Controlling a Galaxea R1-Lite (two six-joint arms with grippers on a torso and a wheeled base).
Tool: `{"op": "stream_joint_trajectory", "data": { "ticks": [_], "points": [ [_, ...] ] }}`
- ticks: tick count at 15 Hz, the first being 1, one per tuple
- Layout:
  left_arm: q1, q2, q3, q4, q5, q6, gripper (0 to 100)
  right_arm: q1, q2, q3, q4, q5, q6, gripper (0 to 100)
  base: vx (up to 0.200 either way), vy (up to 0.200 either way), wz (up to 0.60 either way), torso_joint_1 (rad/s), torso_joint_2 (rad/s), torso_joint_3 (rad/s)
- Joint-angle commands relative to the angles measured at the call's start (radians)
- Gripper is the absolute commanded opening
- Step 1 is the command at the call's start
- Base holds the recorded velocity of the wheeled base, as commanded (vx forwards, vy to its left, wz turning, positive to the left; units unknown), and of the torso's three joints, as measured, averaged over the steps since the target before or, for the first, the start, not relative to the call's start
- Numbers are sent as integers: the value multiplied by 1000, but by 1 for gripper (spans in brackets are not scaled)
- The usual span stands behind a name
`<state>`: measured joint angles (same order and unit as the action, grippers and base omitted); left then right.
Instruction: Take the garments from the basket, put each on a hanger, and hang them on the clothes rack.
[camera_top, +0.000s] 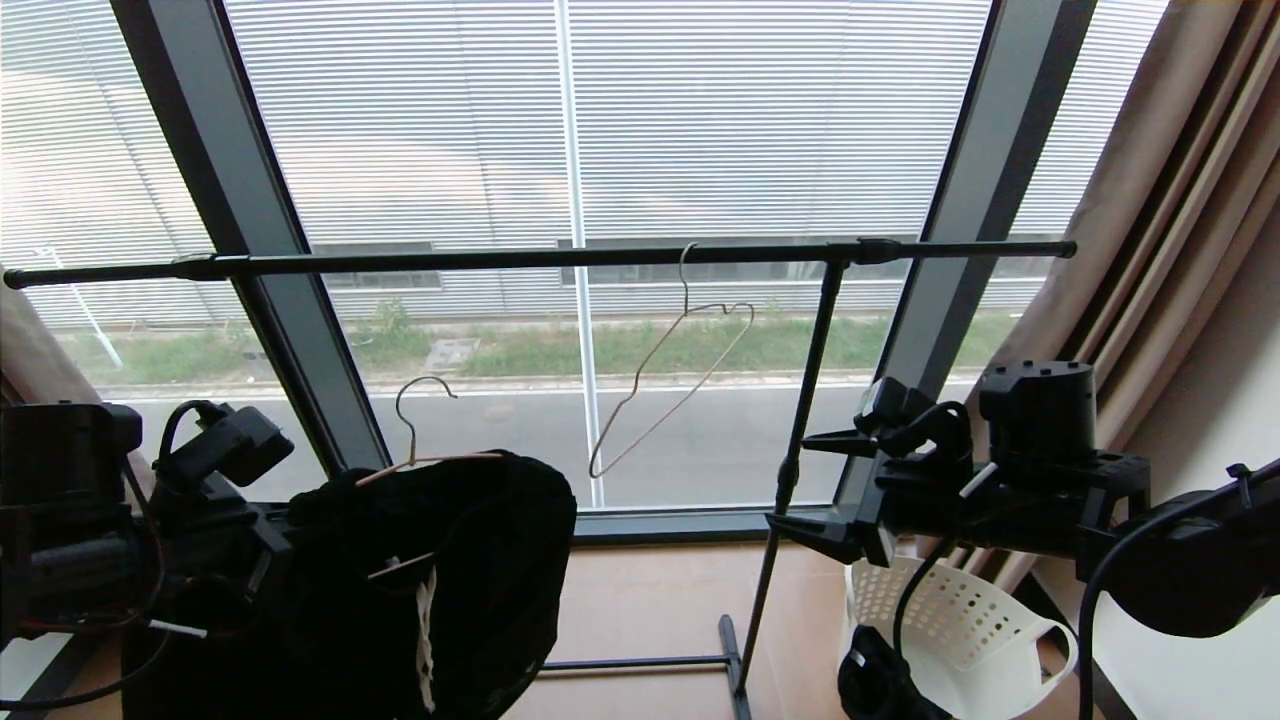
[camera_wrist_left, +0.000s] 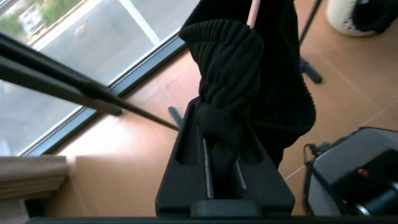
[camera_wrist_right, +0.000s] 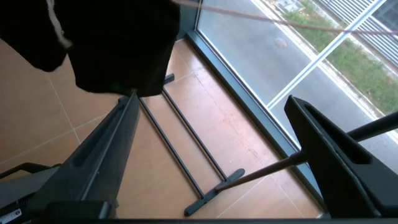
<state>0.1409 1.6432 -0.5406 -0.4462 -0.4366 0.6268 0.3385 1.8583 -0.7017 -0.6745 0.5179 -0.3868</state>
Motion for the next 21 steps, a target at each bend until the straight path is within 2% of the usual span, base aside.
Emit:
{"op": "stream_joint_trajectory", "data": {
  "ticks": [1, 3, 4, 7, 8, 9, 13, 19, 21],
  "points": [
    [-41, 46, -55, -5, 19, -61, 0, 0, 2, -1, 0, 1, 0, 100, 0, 0, 0, 0, 0, 0],
    [-86, 50, -91, -5, 58, -159, 0, 0, 10, -1, 0, 1, -1, 100, 0, 0, 0, 0, 0, 0],
    [-145, 70, -145, -9, 108, -279, 0, 0, 15, -1, -7, 1, 0, 100, 0, 0, 0, 0, 0, 0],
    [-190, 101, -191, -35, 108, -346, 0, 0, 13, -1, -7, 1, 0, 100, 0, 0, 0, 0, 0, 0],
    [-207, 122, -206, -77, 110, -377, 0, 0, 13, -2, -7, 1, 0, 100, 0, 0, 0, 0, 0, 0],
    [-222, 150, -222, -121, 114, -415, 0, 0, 15, -2, -7, 1, -1, 100, 0, 0, 0, 0, 0, 0],
    [-248, 227, -317, -161, 130, -559, 0, 0, 15, -2, -7, 1, -1, 100, 0, 0, 0, 0, 0, 0],
    [-288, 311, -383, -253, 130, -579, 0, 0, 16, -2, -7, 1, -1, 100, 0, 0, 0, 0, 0, 0],
    [-290, 334, -410, -256, 131, -579, 0, 0, 22, -4, -8, -1, -1, 100, 0, 0, 0, 0, 0, 0]
  ]
}}
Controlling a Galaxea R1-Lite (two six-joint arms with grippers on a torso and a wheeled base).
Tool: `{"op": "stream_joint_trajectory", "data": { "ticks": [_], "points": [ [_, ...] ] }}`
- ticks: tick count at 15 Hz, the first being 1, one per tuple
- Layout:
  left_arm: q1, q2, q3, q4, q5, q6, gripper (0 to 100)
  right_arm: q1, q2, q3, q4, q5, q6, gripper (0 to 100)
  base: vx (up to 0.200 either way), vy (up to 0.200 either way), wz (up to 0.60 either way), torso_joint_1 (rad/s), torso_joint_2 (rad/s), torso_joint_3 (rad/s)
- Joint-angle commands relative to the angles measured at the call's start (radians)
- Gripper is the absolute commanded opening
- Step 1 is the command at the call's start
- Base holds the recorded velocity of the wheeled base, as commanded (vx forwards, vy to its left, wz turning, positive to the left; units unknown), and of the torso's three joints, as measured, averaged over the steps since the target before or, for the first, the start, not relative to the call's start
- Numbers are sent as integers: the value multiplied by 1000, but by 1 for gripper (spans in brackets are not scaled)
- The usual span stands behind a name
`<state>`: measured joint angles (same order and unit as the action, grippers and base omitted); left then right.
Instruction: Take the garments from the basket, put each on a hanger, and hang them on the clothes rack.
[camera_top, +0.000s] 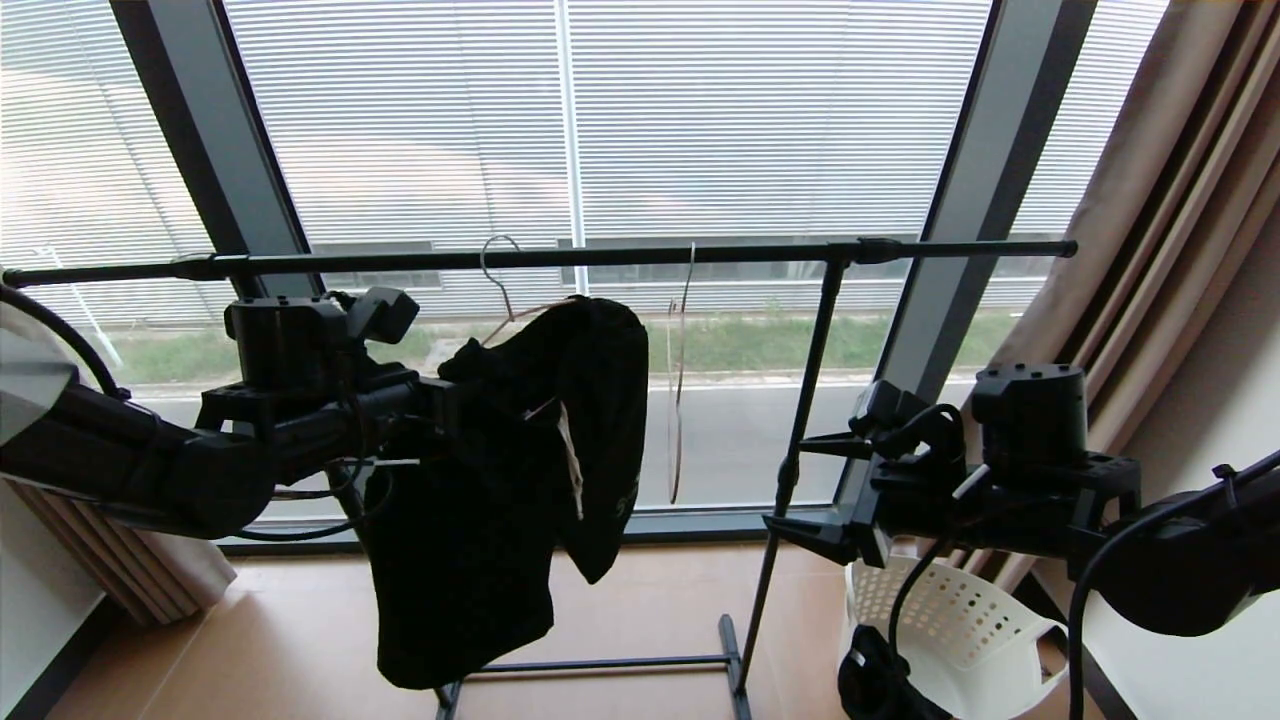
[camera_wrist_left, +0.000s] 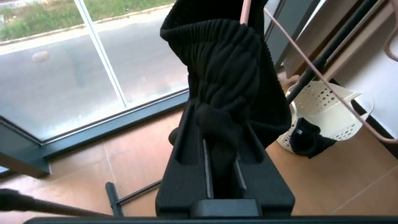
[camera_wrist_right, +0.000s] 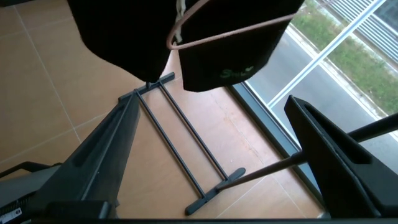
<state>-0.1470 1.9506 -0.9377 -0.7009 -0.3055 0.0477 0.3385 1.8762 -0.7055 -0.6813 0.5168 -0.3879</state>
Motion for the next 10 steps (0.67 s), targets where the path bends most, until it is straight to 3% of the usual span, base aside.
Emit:
{"op": "stream_joint_trajectory", "data": {
  "ticks": [1, 10],
  "points": [
    [-6, 62, -59, -2, 0, -6, 0, 0, 3, 1, 0, 0, 0, 100, 0, 0, 0, 0, 0, 0],
    [-25, 191, -224, -3, 0, -84, 0, 0, 20, 1, -1, 0, 0, 100, 0, 0, 0, 0, 0, 0]
  ]
}}
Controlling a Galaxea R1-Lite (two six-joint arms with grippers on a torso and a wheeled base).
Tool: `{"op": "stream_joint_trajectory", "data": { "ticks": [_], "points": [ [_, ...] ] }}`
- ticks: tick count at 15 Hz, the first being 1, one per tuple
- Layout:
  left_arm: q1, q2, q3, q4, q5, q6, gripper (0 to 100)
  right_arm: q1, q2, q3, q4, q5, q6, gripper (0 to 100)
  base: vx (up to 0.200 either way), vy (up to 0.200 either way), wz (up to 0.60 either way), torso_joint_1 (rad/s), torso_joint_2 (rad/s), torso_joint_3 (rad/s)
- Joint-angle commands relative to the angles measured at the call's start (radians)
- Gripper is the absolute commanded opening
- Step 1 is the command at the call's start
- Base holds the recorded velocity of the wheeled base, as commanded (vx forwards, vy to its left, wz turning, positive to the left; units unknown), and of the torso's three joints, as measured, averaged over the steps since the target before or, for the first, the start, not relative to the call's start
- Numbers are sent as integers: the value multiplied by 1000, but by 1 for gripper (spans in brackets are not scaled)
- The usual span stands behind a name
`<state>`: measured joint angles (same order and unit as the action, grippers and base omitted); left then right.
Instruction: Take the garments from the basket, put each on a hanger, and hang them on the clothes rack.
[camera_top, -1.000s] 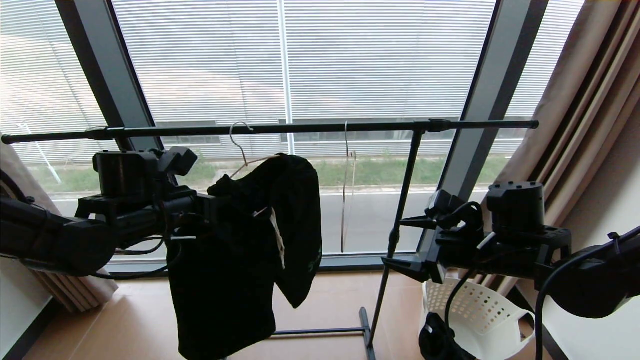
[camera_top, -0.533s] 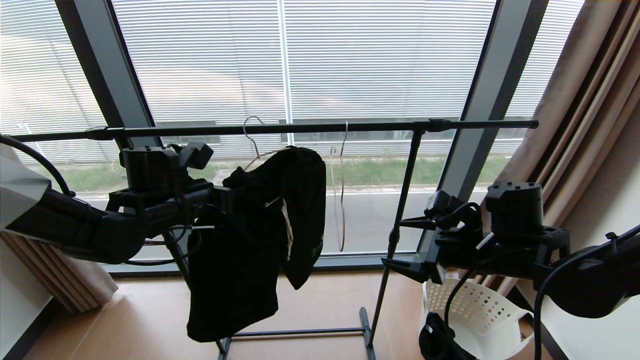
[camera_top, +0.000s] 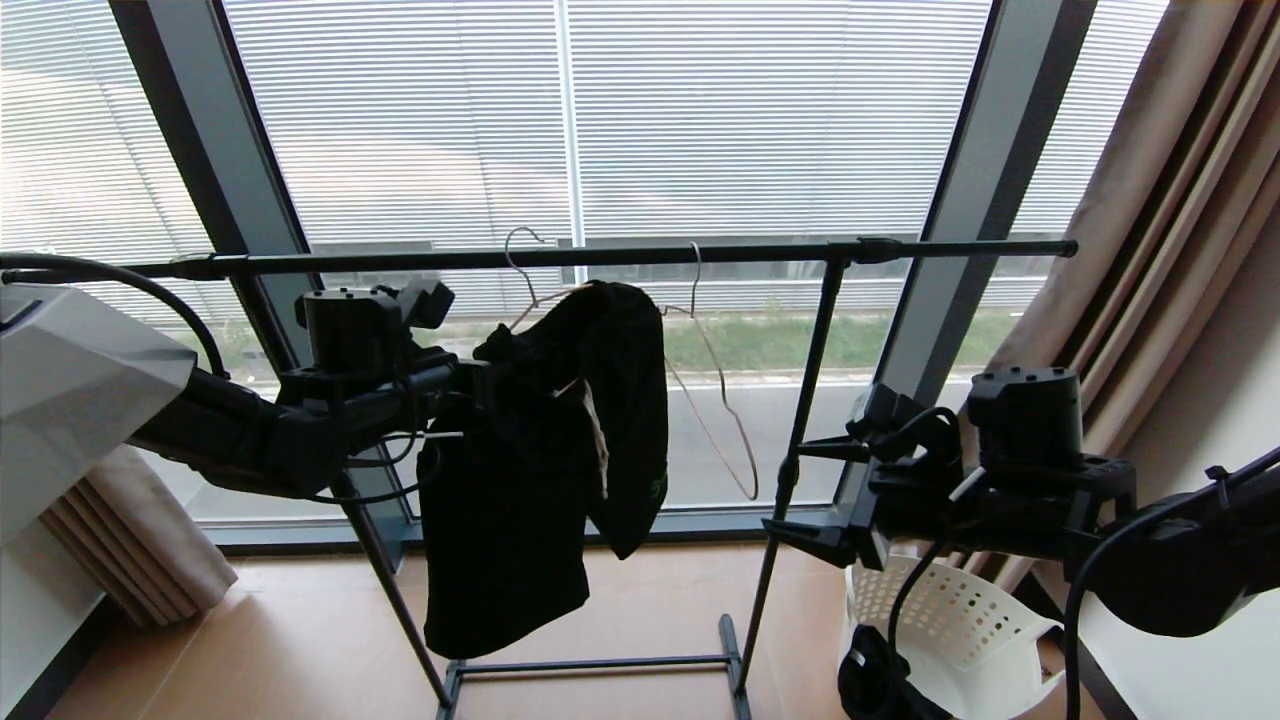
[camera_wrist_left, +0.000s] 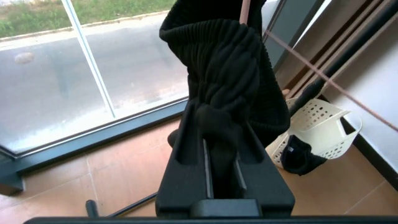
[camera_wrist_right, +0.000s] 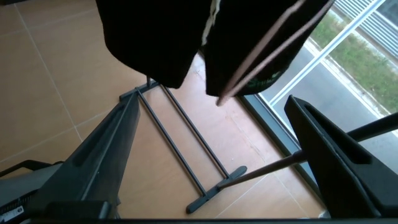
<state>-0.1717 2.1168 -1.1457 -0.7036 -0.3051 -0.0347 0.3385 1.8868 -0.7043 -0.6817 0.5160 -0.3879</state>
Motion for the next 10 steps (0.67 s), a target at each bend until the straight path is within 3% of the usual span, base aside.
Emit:
{"op": "stream_joint_trajectory", "data": {
  "ticks": [1, 10],
  "points": [
    [-2, 29, -20, 0, 0, -7, 0, 0, 11, 0, -1, 1, 0, 100, 0, 0, 0, 0, 0, 0],
    [-2, 46, -17, 0, 0, -7, 0, 0, 15, 0, -1, 1, 0, 100, 0, 0, 0, 0, 0, 0]
  ]
}}
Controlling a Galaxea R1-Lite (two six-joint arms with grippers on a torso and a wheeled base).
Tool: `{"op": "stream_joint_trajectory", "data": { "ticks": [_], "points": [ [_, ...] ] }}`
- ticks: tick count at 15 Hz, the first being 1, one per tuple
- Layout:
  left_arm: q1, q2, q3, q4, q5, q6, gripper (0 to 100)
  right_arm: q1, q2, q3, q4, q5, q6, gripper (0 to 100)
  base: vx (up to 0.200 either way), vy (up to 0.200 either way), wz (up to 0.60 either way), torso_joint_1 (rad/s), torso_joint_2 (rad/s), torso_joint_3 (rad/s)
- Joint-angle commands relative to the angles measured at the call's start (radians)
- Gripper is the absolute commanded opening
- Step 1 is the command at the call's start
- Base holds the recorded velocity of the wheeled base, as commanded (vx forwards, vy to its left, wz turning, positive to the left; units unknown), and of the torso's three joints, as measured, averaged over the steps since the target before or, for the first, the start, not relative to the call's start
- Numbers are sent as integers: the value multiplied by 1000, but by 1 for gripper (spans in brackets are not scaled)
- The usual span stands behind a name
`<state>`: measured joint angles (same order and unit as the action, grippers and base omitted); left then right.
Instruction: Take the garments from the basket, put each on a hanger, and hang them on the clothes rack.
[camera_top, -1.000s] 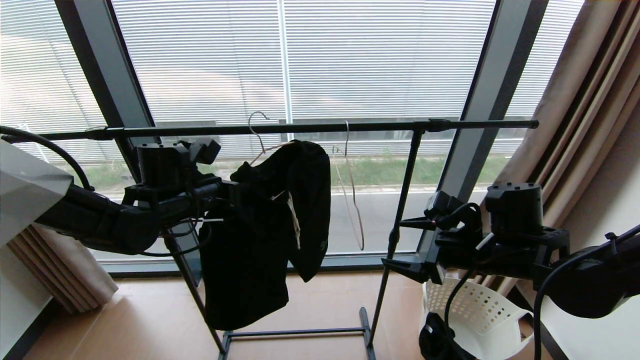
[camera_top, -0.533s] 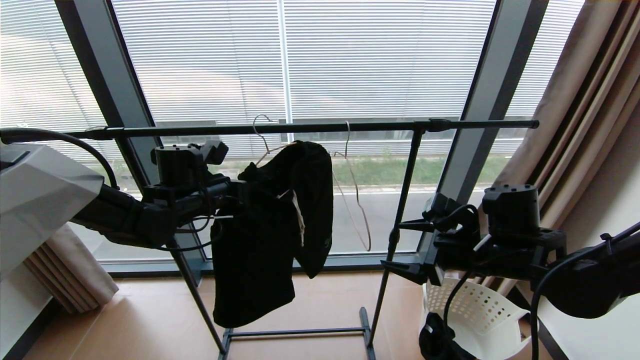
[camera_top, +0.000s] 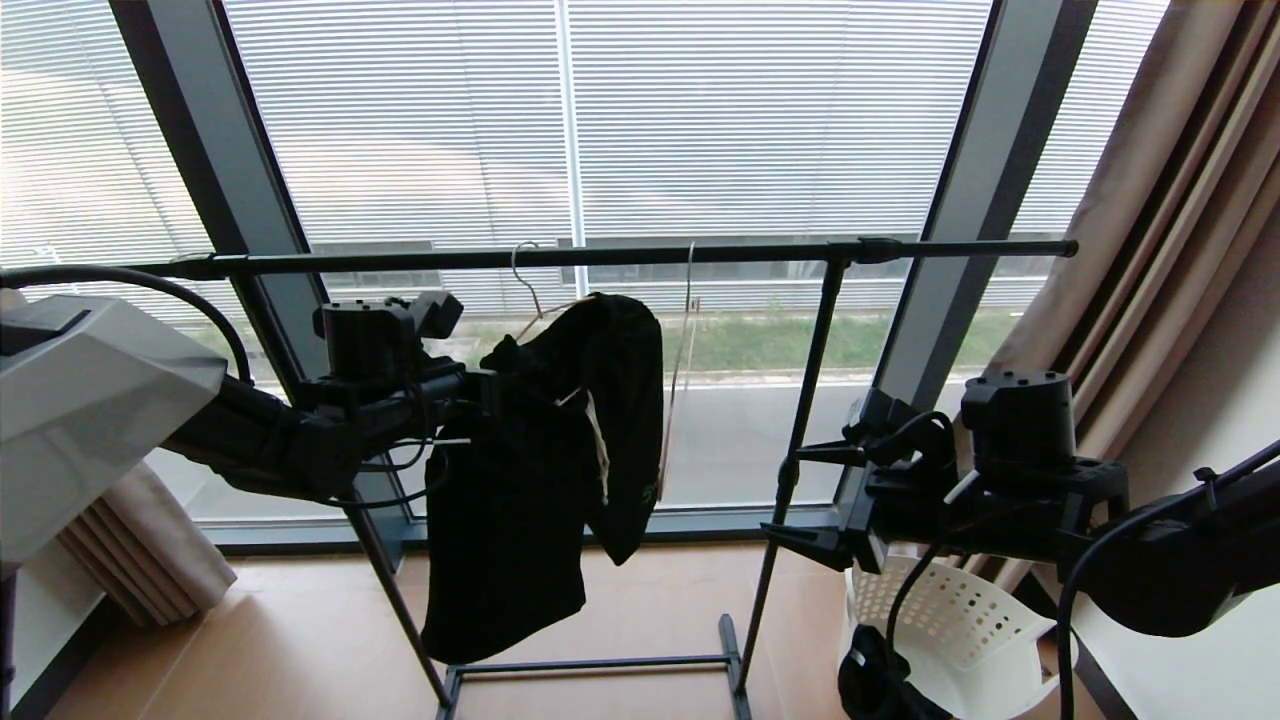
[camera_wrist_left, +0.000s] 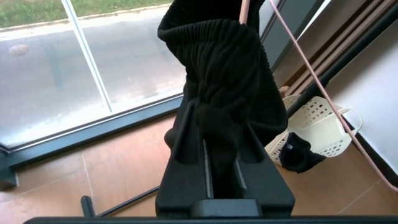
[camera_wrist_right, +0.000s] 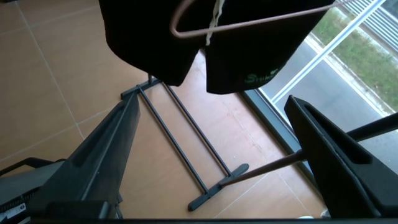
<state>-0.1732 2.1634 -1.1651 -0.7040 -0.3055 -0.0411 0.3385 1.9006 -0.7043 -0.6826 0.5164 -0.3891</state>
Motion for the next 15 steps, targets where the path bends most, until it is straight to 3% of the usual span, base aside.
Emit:
{"op": "stream_joint_trajectory", "data": {
  "ticks": [1, 5, 9, 15],
  "points": [
    [0, -2, 5, 0, 0, 0, 100, 0, 1, 0, 0, 1, 1, 100, 0, 0, 0, 0, 0, 0],
    [0, -8, 27, -2, 0, 7, 100, 0, 1, 0, 0, 1, 0, 100, 0, 0, 0, 0, 0, 0],
    [0, -152, 148, -28, -1, 6, 100, -1, -25, 6, 0, 2, 1, 100, 0, 0, 0, 0, 0, 0],
    [0, -455, 420, -23, -1, 9, 100, -1, -127, 40, 0, 4, 1, 100, 0, 0, 0, 0, 0, 0]
  ]
}}
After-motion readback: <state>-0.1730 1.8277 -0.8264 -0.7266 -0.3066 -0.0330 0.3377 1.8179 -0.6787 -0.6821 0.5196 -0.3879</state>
